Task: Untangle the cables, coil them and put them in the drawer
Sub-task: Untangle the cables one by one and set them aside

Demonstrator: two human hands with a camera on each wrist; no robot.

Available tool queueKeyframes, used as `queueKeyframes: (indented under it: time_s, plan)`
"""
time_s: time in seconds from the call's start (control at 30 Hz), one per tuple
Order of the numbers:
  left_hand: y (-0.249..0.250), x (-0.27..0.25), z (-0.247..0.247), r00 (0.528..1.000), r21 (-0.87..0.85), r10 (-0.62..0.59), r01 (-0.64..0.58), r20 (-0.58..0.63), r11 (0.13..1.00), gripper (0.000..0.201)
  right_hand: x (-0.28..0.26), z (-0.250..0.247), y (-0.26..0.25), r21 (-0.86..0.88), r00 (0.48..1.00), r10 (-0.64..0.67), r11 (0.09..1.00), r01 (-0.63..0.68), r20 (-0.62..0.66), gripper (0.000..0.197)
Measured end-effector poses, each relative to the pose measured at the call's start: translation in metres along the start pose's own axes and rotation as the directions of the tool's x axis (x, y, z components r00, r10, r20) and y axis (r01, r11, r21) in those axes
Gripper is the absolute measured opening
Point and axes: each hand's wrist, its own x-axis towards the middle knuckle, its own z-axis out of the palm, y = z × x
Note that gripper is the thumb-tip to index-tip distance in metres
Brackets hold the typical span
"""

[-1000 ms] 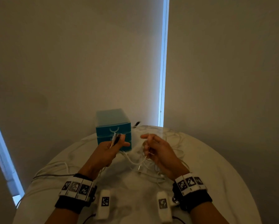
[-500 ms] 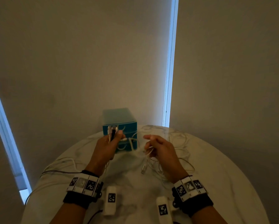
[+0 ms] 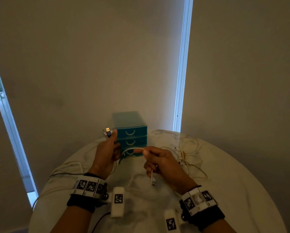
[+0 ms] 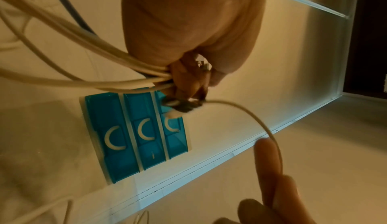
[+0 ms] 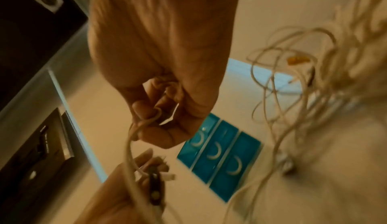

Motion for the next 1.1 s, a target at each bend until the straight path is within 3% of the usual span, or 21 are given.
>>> queueKeyframes:
  time_s: [0.1, 0.2, 0.3, 0.37, 0.47, 0.53, 0.63, 0.73, 0.83, 0.9, 0.97, 1.03, 1.1]
  plan:
    - [0.000, 0.005, -0.005, 0.997, -0.041, -0.071, 0.071, -0.006, 0.997, 0.047, 0.002, 0.015, 0.008, 0.005, 0.999, -0.041, 0.999, 0.041, -0.020, 0.027]
    - [0.002, 0.006, -0.007, 0.997, -0.100, -0.078, 0.077, -0.010, 0.992, 0.048, 0.005, 0.014, 0.007, 0.039, 0.976, -0.118, 0.991, 0.127, -0.185, 0.027]
    - [0.003, 0.001, -0.005, 0.998, -0.057, -0.067, 0.066, -0.014, 0.996, 0.048, 0.006, 0.011, 0.005, -0.041, 0.935, -0.197, 0.980, 0.193, -0.295, 0.029]
    - [0.003, -0.002, -0.001, 0.997, 0.010, -0.072, 0.072, 0.028, 0.997, 0.052, 0.006, 0.013, 0.006, -0.085, 0.944, -0.204, 0.978, 0.188, -0.260, 0.030]
    - [0.005, -0.006, 0.005, 0.990, 0.063, -0.052, 0.045, 0.128, 0.997, 0.061, 0.002, 0.018, 0.010, -0.222, 0.985, -0.159, 0.965, 0.142, -0.064, 0.029]
    - [0.006, -0.008, 0.006, 0.993, 0.083, 0.005, -0.015, 0.116, 0.996, 0.054, 0.001, 0.021, 0.014, -0.297, 0.994, -0.097, 0.949, 0.108, 0.051, 0.027]
    - [0.008, -0.006, 0.004, 0.995, 0.073, 0.060, -0.066, 0.079, 0.995, 0.042, 0.002, 0.022, 0.020, -0.384, 0.998, 0.000, 0.923, 0.024, 0.062, 0.022]
    - [0.012, -0.005, 0.005, 0.995, -0.067, 0.086, -0.082, 0.048, 0.994, 0.037, 0.005, 0.015, 0.023, -0.512, 0.991, 0.068, 0.851, -0.117, -0.113, 0.007]
    - [0.014, -0.004, 0.005, 0.991, -0.220, 0.127, -0.114, 0.048, 0.969, 0.038, 0.006, 0.006, 0.022, -0.579, 0.932, 0.086, 0.762, -0.289, -0.352, 0.032]
    - [0.012, -0.003, 0.006, 0.987, -0.264, 0.139, -0.114, 0.078, 0.958, 0.041, 0.005, 0.002, 0.019, -0.623, 0.929, 0.100, 0.715, -0.316, -0.357, 0.052]
    - [0.013, -0.003, 0.006, 0.981, -0.312, 0.150, -0.105, 0.122, 0.944, 0.042, 0.002, 0.003, 0.014, -0.566, 0.933, 0.210, 0.748, -0.347, -0.294, 0.062]
    - [0.016, -0.005, 0.007, 0.973, -0.381, 0.151, -0.075, 0.174, 0.922, 0.046, 0.000, 0.007, 0.009, -0.350, 0.930, 0.313, 0.864, -0.363, -0.190, 0.062]
    - [0.020, -0.008, 0.005, 0.964, -0.433, 0.146, -0.036, 0.224, 0.901, 0.049, 0.001, 0.009, 0.007, -0.117, 0.932, 0.314, 0.934, -0.338, -0.180, 0.058]
